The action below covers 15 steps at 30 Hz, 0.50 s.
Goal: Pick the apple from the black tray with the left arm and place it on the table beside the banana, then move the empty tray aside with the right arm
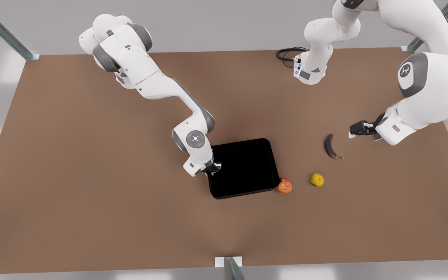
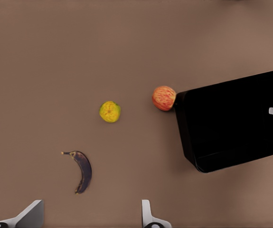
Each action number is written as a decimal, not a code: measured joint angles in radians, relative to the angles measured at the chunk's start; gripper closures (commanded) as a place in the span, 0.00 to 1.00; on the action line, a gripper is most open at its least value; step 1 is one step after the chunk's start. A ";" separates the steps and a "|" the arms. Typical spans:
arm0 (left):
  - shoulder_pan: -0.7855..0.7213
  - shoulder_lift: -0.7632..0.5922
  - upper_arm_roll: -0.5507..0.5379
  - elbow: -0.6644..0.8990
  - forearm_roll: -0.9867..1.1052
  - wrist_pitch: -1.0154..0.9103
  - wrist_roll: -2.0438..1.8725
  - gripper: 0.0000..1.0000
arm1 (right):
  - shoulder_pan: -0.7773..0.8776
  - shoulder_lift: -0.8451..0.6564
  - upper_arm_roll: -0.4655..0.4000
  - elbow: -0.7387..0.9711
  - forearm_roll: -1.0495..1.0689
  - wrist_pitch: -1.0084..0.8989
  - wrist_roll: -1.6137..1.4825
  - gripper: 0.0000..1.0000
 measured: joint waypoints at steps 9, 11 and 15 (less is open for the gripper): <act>-0.006 0.004 -0.002 0.006 0.033 0.003 0.015 0.00 | -0.013 -0.007 0.000 -0.008 0.003 -0.002 -0.022 0.82; -0.008 0.004 -0.003 0.006 0.035 0.003 0.018 0.00 | -0.015 -0.021 0.000 -0.017 0.004 -0.005 -0.029 0.82; -0.007 0.000 -0.012 0.026 0.049 0.002 0.022 0.00 | -0.014 -0.083 0.005 -0.021 0.005 -0.049 -0.042 0.82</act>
